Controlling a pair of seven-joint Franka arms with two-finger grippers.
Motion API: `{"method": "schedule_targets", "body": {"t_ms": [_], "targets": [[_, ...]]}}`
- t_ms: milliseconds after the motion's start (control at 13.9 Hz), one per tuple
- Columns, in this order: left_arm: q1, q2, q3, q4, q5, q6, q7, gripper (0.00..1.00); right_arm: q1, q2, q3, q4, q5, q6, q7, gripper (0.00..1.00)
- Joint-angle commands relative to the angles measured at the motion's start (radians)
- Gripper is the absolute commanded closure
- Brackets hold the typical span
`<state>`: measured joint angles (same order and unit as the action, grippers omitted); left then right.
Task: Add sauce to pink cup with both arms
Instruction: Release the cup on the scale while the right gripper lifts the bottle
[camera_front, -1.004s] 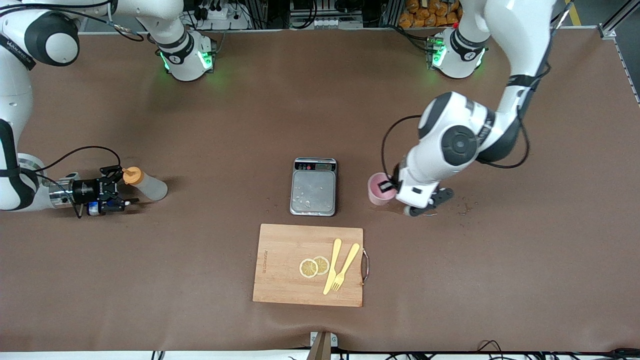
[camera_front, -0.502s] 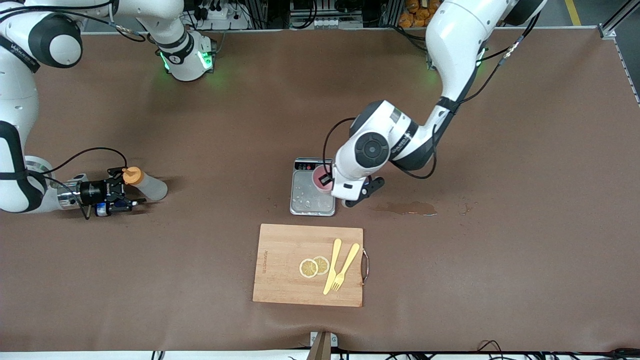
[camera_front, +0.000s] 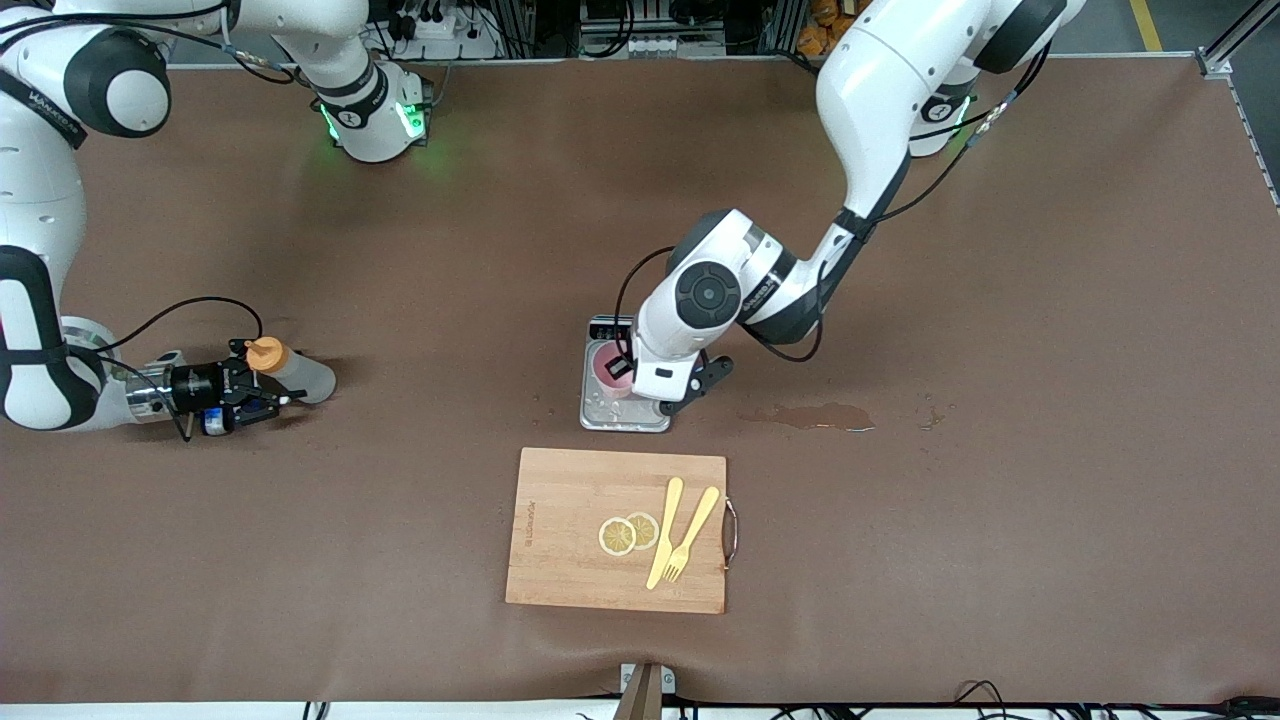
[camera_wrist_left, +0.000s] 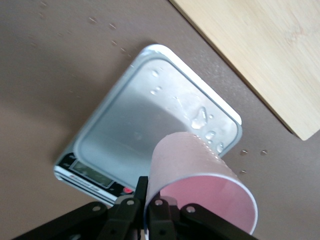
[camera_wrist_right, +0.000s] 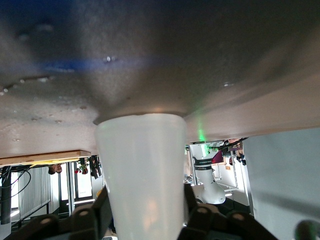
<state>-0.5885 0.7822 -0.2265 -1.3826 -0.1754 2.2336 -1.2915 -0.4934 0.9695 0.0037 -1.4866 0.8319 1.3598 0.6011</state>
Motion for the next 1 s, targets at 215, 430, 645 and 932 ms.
{"method": "schedule_targets", "body": {"t_ms": [215, 430, 645, 932], "targets": [[-0.03, 0.019, 0.019, 0.034, 0.036, 0.006, -0.006, 0.79, 0.027, -0.014, -0.007, -0.001, 0.01, 0.004, 0.022, 0.61], [-0.031, 0.017, 0.024, 0.033, 0.075, 0.006, -0.009, 0.0, 0.058, -0.051, -0.011, 0.005, -0.002, 0.005, 0.065, 0.61], [-0.031, 0.011, 0.022, 0.033, 0.108, 0.005, -0.011, 0.0, 0.097, -0.075, -0.016, 0.005, -0.025, 0.018, 0.072, 0.61], [-0.024, -0.011, 0.024, 0.033, 0.106, 0.003, -0.012, 0.0, 0.173, -0.146, -0.034, 0.009, -0.063, 0.047, 0.195, 0.61]]}}
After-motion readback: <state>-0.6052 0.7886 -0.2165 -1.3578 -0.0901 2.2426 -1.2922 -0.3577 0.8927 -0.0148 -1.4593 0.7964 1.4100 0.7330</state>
